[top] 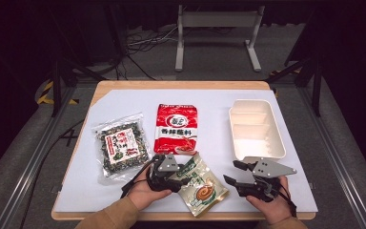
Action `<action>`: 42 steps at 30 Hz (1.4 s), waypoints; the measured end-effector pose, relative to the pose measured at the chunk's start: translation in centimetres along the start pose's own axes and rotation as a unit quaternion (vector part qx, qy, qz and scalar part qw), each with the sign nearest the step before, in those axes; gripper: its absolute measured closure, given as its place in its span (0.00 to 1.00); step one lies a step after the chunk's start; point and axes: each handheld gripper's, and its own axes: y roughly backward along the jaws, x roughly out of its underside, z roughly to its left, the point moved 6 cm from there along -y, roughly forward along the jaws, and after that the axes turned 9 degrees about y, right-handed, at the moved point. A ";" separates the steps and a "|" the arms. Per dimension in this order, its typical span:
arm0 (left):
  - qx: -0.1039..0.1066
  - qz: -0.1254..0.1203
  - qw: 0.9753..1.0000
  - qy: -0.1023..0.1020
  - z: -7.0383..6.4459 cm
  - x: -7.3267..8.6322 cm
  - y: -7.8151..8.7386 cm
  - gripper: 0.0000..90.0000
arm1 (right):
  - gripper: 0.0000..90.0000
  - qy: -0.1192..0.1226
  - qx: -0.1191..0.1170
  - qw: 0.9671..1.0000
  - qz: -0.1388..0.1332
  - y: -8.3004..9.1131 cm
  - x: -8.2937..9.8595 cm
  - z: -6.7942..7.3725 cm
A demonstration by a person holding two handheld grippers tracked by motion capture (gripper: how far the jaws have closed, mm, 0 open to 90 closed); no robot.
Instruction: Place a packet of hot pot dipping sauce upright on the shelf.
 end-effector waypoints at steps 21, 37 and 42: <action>0.023 0.021 0.998 0.050 1.0 -0.5 1.7 0.99 | 0.55 0.002 -0.016 1.000 0.007 -0.2 0.1 0.1; 0.075 -0.037 0.996 0.018 -1.1 -3.7 6.9 0.99 | 0.62 -0.004 -0.047 0.999 0.001 0.2 -0.5 0.5; 0.076 -0.045 0.996 0.005 -1.4 -4.7 8.1 1.00 | 0.63 0.000 -0.050 0.999 0.002 0.2 -0.7 0.7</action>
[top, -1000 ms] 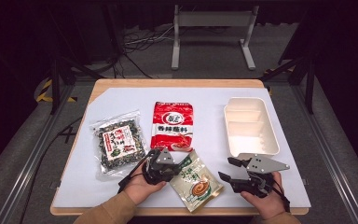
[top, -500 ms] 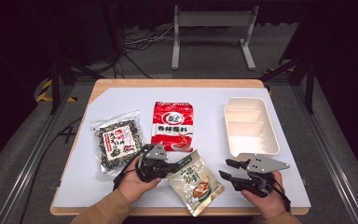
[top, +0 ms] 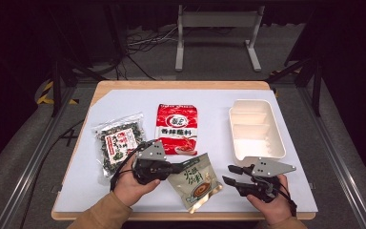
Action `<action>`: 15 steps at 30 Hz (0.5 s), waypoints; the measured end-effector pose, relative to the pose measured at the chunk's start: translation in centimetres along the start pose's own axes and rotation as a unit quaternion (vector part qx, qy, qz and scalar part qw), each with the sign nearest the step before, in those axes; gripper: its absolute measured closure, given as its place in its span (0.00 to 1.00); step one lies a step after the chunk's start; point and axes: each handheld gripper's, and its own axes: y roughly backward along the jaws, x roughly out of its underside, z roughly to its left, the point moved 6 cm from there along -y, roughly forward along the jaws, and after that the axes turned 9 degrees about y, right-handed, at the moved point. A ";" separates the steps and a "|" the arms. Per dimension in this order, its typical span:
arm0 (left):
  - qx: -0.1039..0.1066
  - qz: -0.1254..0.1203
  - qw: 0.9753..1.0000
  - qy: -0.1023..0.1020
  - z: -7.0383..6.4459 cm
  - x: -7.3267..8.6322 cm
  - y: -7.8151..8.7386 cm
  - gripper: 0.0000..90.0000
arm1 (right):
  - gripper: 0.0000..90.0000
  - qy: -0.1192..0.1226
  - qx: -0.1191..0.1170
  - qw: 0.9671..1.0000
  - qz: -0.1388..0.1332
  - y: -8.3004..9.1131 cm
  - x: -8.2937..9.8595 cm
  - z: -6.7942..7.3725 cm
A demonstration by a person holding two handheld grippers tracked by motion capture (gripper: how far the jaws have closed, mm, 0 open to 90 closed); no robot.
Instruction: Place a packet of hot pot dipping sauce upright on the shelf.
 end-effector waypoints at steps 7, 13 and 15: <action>-0.005 -0.008 0.999 -0.032 -0.9 -1.6 1.3 1.00 | 0.62 0.006 -0.003 1.000 -0.012 0.2 -0.9 0.0; -0.016 -0.014 0.998 -0.054 -1.4 -2.3 1.9 1.00 | 0.57 0.017 -0.011 1.000 -0.023 -0.1 -2.3 0.0; -0.020 -0.017 0.998 -0.056 -1.4 -2.4 2.0 1.00 | 0.54 0.028 -0.013 0.999 -0.022 -0.4 -2.8 0.1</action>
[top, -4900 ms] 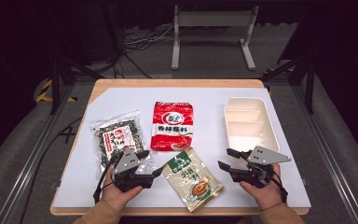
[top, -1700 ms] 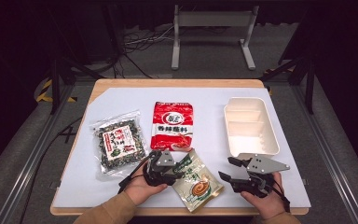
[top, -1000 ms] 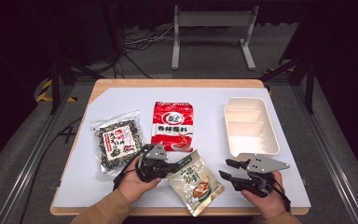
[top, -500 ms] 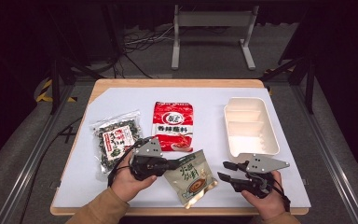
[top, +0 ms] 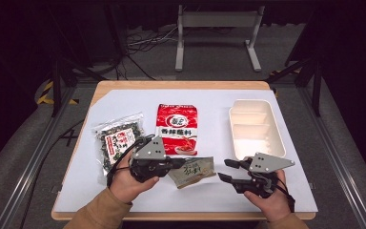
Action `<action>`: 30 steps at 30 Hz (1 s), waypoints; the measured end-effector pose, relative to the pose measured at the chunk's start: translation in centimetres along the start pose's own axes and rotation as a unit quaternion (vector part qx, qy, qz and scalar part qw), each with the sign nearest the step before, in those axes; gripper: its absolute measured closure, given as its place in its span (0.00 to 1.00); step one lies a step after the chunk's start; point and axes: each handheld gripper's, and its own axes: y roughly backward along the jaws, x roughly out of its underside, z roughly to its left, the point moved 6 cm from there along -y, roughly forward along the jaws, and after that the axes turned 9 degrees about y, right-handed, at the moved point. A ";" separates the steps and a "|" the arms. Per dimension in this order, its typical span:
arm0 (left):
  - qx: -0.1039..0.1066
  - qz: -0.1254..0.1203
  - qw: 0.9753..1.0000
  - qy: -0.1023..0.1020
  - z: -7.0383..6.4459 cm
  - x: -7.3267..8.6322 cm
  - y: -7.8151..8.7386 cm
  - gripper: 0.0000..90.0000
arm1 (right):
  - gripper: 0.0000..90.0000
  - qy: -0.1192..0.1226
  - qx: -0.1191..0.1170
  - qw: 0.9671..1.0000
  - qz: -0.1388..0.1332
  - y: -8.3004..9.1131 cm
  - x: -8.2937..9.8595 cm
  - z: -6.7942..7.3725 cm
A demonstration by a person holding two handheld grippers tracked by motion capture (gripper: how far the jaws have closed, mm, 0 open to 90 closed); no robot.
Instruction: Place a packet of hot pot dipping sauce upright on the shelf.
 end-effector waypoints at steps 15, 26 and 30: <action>0.002 0.025 1.000 -0.017 -0.7 -0.2 0.5 1.00 | 0.52 0.053 -0.041 0.998 0.015 -1.5 -3.7 0.7; 0.013 0.034 0.999 -0.018 -0.6 -0.5 0.4 1.00 | 0.57 0.093 -0.078 0.991 0.062 -1.8 -6.5 0.8; 0.014 0.043 0.999 -0.024 -0.7 -0.7 0.0 1.00 | 0.57 0.106 -0.097 0.985 0.097 -1.9 -6.9 0.7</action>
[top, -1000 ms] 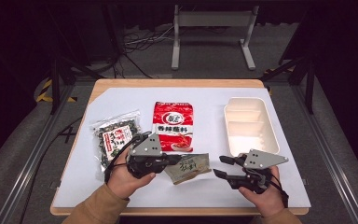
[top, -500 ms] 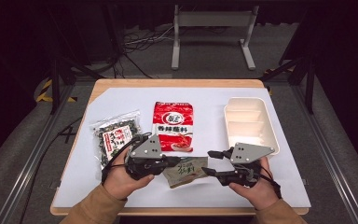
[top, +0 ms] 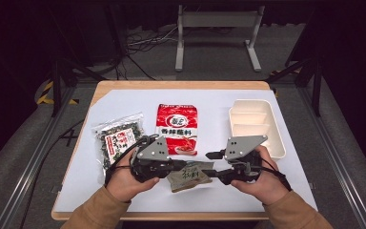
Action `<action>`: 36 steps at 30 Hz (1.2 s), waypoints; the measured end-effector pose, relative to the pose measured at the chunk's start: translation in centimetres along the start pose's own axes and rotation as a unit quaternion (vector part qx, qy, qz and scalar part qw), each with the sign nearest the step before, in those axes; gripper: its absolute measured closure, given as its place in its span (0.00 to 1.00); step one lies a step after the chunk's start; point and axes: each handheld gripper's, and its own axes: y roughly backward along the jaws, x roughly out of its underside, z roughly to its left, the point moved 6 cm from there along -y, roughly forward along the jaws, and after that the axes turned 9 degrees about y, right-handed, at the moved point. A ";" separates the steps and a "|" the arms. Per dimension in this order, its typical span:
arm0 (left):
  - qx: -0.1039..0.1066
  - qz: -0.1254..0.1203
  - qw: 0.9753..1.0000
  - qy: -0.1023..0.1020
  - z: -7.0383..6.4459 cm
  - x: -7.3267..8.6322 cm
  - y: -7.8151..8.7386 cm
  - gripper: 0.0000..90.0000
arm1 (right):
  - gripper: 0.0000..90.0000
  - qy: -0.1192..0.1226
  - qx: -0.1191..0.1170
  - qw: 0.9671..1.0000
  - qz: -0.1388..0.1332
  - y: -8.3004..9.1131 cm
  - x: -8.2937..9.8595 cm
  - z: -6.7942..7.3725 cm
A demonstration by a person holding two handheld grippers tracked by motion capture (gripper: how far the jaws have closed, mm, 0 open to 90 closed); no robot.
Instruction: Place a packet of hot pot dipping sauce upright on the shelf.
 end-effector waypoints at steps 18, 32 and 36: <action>0.006 0.015 1.000 -0.009 -0.2 -0.1 -0.6 1.00 | 0.63 0.057 -0.051 0.990 0.117 -1.1 -1.6 -0.3; 0.006 0.015 1.000 -0.012 -0.4 0.0 -0.7 0.99 | 0.99 0.064 -0.073 0.984 0.150 -2.5 -1.4 -0.2; 0.025 0.003 1.000 -0.002 -0.5 0.0 -0.6 0.93 | 1.00 0.051 -0.082 0.983 0.154 -2.3 -1.3 -0.2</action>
